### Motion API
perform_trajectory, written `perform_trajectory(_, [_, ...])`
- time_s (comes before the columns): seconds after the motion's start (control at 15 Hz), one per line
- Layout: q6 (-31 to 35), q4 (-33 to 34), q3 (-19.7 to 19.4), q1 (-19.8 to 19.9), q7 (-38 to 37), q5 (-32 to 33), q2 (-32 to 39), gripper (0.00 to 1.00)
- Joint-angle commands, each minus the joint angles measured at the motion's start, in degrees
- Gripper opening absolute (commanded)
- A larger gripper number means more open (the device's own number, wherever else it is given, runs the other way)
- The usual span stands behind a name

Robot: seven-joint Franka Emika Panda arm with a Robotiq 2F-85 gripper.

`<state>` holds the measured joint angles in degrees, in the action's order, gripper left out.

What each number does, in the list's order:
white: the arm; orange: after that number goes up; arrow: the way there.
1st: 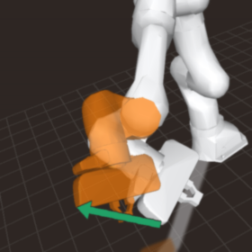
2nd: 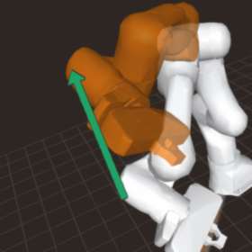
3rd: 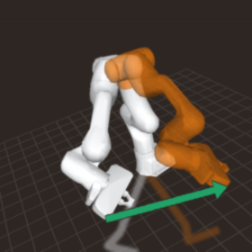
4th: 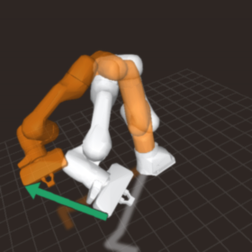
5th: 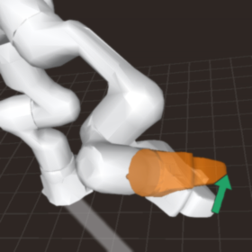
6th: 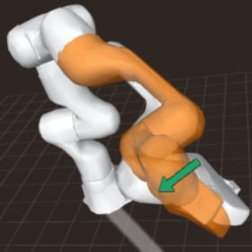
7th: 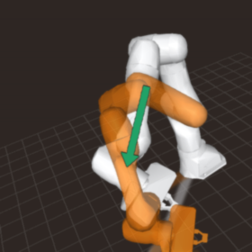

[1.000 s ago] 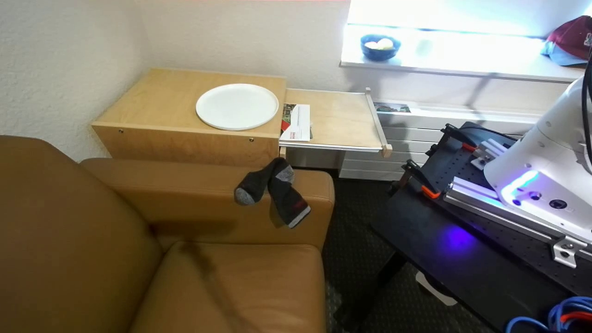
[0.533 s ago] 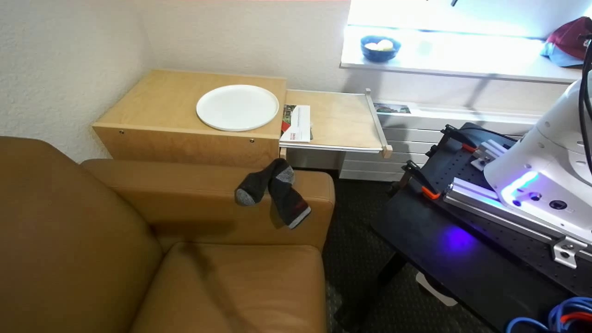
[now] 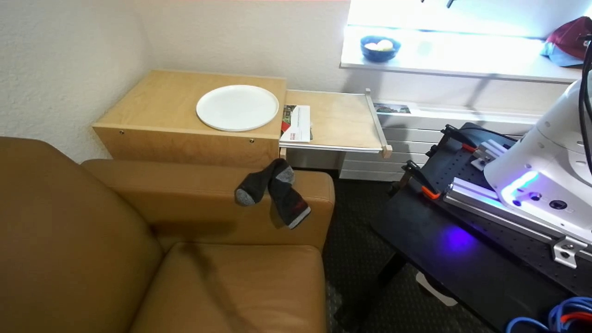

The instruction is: Take the lemon out of the blue bowl and put it on the plate

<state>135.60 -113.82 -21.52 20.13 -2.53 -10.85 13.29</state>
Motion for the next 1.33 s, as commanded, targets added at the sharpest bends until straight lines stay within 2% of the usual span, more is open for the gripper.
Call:
perform_trajectory(0.0, [8.3, 1.8, 3.1, -2.5, -8.5, -0.2, 5.9, 1.0])
perform_trajectory(0.07, [10.2, 2.7, 3.4, -3.3, -11.3, 0.5, 7.8, 1.0])
perform_trajectory(0.33, [10.2, 7.7, 2.7, -4.6, -18.7, 1.3, 15.3, 1.0])
perform_trajectory(0.47, [8.4, 9.5, 2.3, -3.3, -20.0, 0.6, 18.3, 1.0])
perform_trajectory(0.67, [11.6, 11.3, 2.7, -1.1, -19.5, -0.9, 22.1, 1.0])
perform_trajectory(0.93, [14.4, 12.4, 2.8, 0.4, -19.1, -2.2, 22.9, 1.0])
perform_trajectory(1.07, [14.2, 12.8, 2.6, -1.2, -19.7, -1.1, 21.3, 1.0])
perform_trajectory(1.27, [13.9, 12.4, 4.8, -2.0, -17.1, -1.3, 18.4, 1.0])
